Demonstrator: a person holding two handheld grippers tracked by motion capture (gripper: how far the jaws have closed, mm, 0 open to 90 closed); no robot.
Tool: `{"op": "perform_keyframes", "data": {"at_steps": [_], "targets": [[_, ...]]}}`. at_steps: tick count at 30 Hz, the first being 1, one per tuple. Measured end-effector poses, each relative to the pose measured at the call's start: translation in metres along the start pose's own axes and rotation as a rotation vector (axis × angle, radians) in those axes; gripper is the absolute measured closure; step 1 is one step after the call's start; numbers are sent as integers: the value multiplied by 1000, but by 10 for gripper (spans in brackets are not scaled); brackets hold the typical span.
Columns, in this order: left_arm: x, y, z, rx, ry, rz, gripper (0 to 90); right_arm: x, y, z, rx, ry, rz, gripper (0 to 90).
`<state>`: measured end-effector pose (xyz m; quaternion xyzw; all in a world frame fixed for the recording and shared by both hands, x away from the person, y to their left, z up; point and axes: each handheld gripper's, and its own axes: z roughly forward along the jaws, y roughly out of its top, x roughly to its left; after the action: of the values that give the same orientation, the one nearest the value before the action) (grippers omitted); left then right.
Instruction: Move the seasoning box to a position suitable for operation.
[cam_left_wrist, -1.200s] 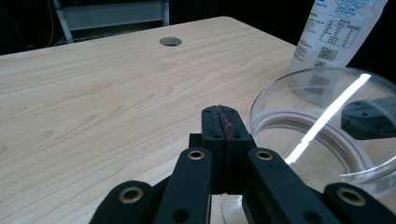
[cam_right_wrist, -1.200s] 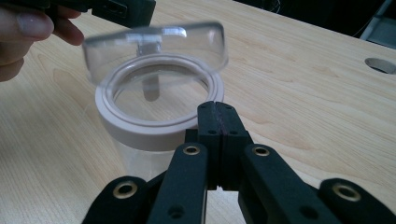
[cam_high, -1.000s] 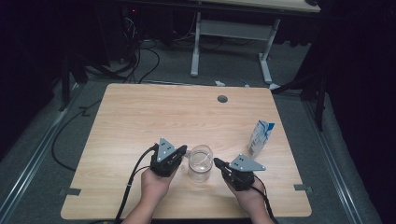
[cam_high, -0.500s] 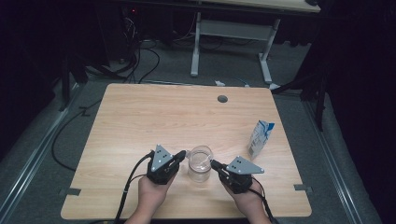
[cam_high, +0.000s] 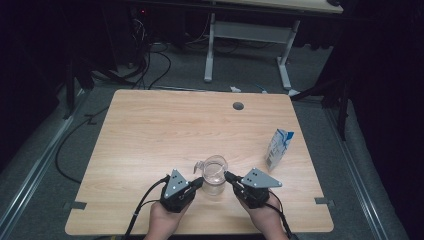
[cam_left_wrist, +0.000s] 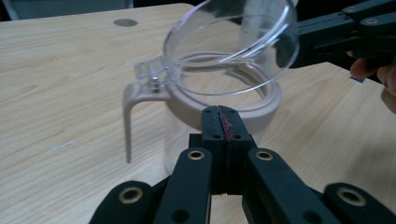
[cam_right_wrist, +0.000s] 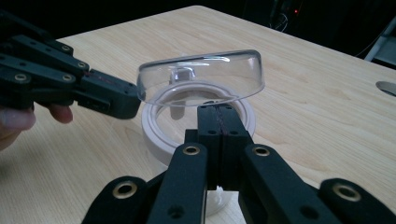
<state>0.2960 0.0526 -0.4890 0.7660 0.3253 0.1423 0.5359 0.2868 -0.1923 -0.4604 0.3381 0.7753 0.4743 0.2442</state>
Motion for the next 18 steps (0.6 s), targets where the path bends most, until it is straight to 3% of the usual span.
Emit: {"op": "perform_keyframes", "data": {"at_steps": [11, 18], "targets": [[-7, 4, 3, -26, -10, -3, 900, 0, 0, -2, -8, 8, 6, 897], [-7, 4, 3, -42, -14, -19, 900, -2, -5, 6, 2, 15, 29, 898]]}}
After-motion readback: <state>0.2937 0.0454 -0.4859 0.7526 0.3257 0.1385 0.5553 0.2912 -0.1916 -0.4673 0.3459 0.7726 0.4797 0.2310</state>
